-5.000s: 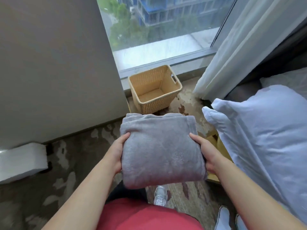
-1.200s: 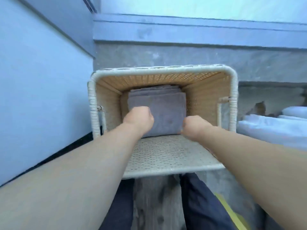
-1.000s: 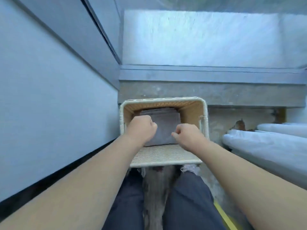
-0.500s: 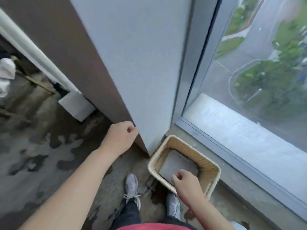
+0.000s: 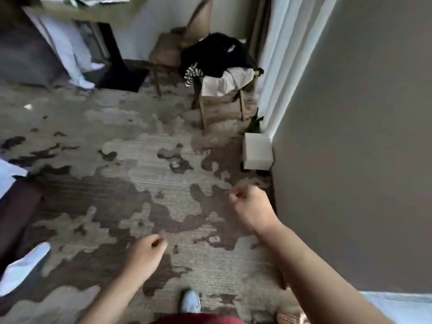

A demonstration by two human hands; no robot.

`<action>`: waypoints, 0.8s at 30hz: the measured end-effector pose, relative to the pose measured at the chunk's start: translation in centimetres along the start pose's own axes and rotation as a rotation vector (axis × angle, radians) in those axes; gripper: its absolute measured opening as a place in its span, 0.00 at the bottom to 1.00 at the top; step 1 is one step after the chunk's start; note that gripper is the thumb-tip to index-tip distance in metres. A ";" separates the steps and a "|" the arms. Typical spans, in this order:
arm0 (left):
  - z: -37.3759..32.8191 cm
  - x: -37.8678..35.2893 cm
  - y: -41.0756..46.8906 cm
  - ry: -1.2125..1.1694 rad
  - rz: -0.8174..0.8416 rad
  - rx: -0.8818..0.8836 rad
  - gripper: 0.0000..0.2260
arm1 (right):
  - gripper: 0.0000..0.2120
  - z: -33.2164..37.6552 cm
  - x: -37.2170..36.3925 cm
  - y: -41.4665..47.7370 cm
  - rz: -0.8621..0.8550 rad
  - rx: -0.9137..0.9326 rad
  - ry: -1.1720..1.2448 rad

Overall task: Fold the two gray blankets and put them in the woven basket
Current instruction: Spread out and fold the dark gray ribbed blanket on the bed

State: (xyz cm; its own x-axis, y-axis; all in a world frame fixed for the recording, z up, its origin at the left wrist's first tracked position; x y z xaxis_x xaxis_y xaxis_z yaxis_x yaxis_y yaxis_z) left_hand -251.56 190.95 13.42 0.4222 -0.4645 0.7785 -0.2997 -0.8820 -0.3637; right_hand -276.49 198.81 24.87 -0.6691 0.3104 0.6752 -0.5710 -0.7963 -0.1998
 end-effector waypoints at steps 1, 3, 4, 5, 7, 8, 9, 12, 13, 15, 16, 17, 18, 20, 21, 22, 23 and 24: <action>2.4 1.0 0.7 -0.019 -0.002 0.058 0.20 | 0.08 2.7 -1.2 1.9 0.012 0.044 0.005; 5.7 2.8 2.3 -0.052 0.001 0.139 0.20 | 0.07 6.2 -3.4 5.1 0.060 0.094 0.021; 6.7 3.6 3.4 -0.068 0.001 0.171 0.20 | 0.08 7.1 -4.6 6.5 0.089 0.099 0.025; 7.2 4.3 4.6 -0.085 0.001 0.193 0.20 | 0.09 7.3 -5.7 7.7 0.111 0.085 0.024; 7.1 5.3 7.7 -0.124 0.010 0.206 0.17 | 0.13 5.9 -7.8 9.6 0.149 -0.002 0.001; 6.5 5.9 9.6 -0.143 0.006 0.199 0.16 | 0.15 4.8 -8.8 10.4 0.173 -0.055 -0.026; 5.8 6.6 11.8 -0.159 -0.005 0.186 0.16 | 0.14 3.6 -9.9 11.3 0.208 -0.109 -0.061; 2.9 9.7 19.4 -0.236 -0.071 0.120 0.15 | 0.12 0.5 -12.8 14.8 0.315 -0.273 -0.186; 2.1 11.1 22.0 -0.263 -0.107 0.106 0.16 | 0.12 0.2 -13.8 16.4 0.341 -0.303 -0.215; 1.0 14.3 26.9 -0.270 -0.165 0.090 0.15 | 0.13 0.7 -16.1 20.1 0.401 -0.315 -0.254; 0.8 15.9 29.3 -0.266 -0.179 0.090 0.13 | 0.14 1.3 -17.5 22.2 0.436 -0.307 -0.258; 0.9 17.6 31.5 -0.270 -0.198 0.099 0.13 | 0.16 2.3 -18.9 24.8 0.476 -0.285 -0.260; 1.4 19.2 33.4 -0.275 -0.219 0.123 0.13 | 0.16 3.8 -20.4 27.5 0.519 -0.247 -0.272; 2.7 22.5 36.1 -0.278 -0.251 0.190 0.15 | 0.13 8.0 -23.1 32.4 0.587 -0.158 -0.302; 3.4 24.2 37.2 -0.294 -0.277 0.216 0.15 | 0.11 10.9 -24.5 34.8 0.621 -0.112 -0.295; 4.2 25.8 38.1 -0.309 -0.304 0.240 0.16 | 0.11 14.2 -26.0 36.9 0.659 -0.052 -0.292; 5.1 27.3 38.8 -0.316 -0.330 0.263 0.16 | 0.11 17.7 -27.6 38.8 0.694 0.021 -0.297; 6.0 28.6 39.3 -0.316 -0.349 0.293 0.17 | 0.13 21.4 -29.0 40.4 0.722 0.094 -0.300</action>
State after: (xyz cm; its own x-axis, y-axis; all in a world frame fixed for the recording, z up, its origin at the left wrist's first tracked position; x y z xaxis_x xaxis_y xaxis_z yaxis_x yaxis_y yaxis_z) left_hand -246.09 142.47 18.31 0.7038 -0.1019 0.7031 0.1355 -0.9522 -0.2736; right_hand -269.93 146.49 12.41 -0.6944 -0.4430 0.5671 0.0074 -0.7924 -0.6100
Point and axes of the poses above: each hand's wrist, its own y-axis towards the middle knuckle, its own x-axis out of the back of the hand, z = x × y, the point moved 7 cm from there along y, towards the middle knuckle, and after that the axes turned 2 degrees about -x, right-handed, at the moved point
